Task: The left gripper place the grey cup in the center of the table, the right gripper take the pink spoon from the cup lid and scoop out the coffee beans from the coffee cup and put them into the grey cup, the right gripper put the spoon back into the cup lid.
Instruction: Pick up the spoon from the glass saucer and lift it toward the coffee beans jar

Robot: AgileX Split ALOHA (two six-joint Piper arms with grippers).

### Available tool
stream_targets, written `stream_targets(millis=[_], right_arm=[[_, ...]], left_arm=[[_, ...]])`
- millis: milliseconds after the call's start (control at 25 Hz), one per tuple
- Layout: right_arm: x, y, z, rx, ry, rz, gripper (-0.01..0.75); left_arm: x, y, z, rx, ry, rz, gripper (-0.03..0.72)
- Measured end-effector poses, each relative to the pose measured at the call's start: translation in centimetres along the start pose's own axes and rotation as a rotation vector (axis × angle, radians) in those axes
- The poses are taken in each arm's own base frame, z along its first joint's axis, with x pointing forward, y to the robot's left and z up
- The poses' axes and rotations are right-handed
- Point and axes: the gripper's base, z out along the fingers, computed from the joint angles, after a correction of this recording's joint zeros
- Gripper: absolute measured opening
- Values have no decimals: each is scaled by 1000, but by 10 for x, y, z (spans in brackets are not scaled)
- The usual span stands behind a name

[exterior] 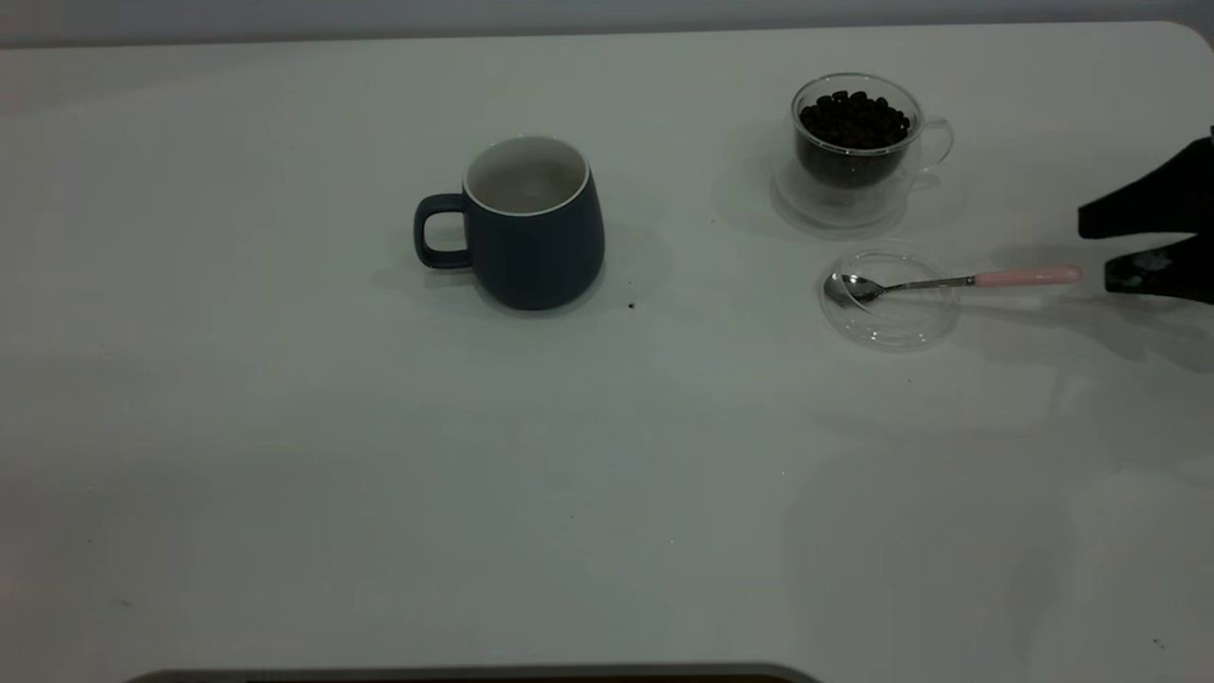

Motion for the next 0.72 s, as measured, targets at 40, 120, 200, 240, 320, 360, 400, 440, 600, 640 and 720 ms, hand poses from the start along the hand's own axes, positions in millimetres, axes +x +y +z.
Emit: stream_targets(millis=[40,120,200,240,320,360,400,440,600,640,720], right_arm=[[0,0,1,-12,-4,-1,625],[2,-2,4,-25,0,0,613],[5,-4,10,-31,11,8,601],[7,-4,14,-34,21,8,598],[10,-2,23,-42,42,4,596],[11,-1,27,-47,52,1,596],[12,0,31,-51,61,-1,596],[12,1,35,-53,65,-1,594],[15,5,48,-65,73,7,592],[16,5,50,-67,74,7,592],[17,4,52,-70,74,6,591]], left_arm=[[0,0,0,0,0,0,370],[0,0,0,0,0,0,370],[0,0,0,0,0,0,370],[0,0,0,0,0,0,370],[0,0,0,0,0,0,370],[0,0,0,0,0,0,370],[0,0,0,0,0,0,370],[0,0,0,0,0,0,370],[0,0,0,0,0,0,370],[0,0,0,0,0,0,370],[0,0,0,0,0,0,370]])
